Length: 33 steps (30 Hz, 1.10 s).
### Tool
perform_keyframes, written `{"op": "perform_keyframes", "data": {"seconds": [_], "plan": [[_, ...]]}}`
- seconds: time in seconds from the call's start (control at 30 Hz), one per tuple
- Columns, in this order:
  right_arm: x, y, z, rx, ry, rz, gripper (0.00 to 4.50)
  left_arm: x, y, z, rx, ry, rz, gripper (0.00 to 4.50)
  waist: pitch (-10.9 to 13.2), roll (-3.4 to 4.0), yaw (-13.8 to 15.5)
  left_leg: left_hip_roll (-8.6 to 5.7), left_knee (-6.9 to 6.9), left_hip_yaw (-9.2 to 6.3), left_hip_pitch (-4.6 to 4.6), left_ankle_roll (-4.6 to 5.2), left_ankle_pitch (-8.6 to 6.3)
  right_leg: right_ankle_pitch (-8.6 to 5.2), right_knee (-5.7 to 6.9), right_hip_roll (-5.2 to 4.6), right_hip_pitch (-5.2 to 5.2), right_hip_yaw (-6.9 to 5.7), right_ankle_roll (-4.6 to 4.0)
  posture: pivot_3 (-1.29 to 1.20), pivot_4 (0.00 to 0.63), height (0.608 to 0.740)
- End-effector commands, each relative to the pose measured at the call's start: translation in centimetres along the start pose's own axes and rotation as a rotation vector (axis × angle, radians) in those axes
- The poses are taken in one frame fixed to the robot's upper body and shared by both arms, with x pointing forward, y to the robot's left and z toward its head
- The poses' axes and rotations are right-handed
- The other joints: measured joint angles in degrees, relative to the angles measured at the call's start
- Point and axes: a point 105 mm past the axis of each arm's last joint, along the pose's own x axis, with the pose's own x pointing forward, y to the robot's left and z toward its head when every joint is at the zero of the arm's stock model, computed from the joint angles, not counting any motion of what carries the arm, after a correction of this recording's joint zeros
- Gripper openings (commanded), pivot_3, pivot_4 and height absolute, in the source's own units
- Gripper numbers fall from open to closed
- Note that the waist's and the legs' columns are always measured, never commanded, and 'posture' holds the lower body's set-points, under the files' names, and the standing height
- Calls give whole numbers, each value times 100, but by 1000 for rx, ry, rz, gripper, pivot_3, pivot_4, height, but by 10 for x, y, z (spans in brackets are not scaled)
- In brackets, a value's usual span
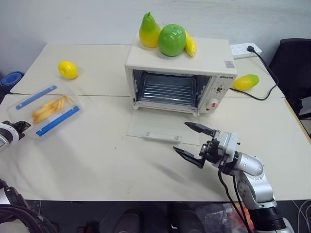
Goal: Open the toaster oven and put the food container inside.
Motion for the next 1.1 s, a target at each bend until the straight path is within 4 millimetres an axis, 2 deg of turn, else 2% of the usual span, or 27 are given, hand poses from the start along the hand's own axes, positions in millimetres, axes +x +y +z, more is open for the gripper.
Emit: {"op": "perform_keyframes", "data": {"seconds": [0.03,0.17,0.33,0.4,0.57,0.67,0.8,0.93,1.0,1.03,1.1], "plan": [[-10,-7,12,-63,-6,-19,4500,-23,-21,32,133,-69,-99,233,3,-8,5,0,1,0,0,0,0,0,0,0,0,0,0,0,150,740],[-23,-13,9,-70,46,-56,4500,-43,-55,29,291,-10,-244,233,4,-13,26,2,-5,-3,-4,3,-2,0,-1,0,1,0,0,0,150,740],[-48,-22,4,-77,124,-125,4500,-67,-117,11,431,71,-433,233,5,-11,61,0,-4,-4,-6,10,-6,0,-10,-3,4,2,0,0,150,740],[-51,-22,3,-79,136,-136,4500,-71,-130,4,462,89,-463,233,5,-11,62,0,-1,-4,-6,10,-6,0,-11,-3,6,2,0,0,150,740],[-57,-18,2,-66,162,-166,4500,-75,-208,-33,550,163,-655,233,5,-11,56,0,4,-3,-5,1,0,0,0,0,3,4,0,0,150,740],[-53,-19,6,-60,144,-197,4500,-78,-242,-56,565,209,-737,233,5,-12,79,-2,15,-3,-8,2,0,1,3,1,3,4,2,0,150,740],[-50,-15,9,-56,140,-218,4500,-81,-270,-76,558,258,-825,233,6,-10,-7,2,11,7,-8,-5,2,1,35,10,-11,14,2,0,150,740],[-48,-11,10,-54,138,-245,4500,-72,-287,-87,564,255,-827,233,7,-10,38,5,9,4,-7,-20,11,-1,32,13,-14,11,-1,0,150,740],[-47,-9,11,-53,135,-257,4500,-67,-292,-91,558,255,-823,947,7,-9,55,4,18,4,-5,-20,12,-1,27,12,-11,12,-1,0,150,740],[-46,-8,12,-52,132,-262,4500,-65,-293,-92,550,250,-822,1101,7,-9,57,1,20,4,-2,-20,12,-1,29,10,-8,12,-1,0,150,740],[-45,-7,14,-43,119,-270,4500,-62,-297,-93,539,242,-834,1701,7,-9,58,1,22,2,0,-20,13,-1,29,10,-5,11,-1,0,150,740]]}}
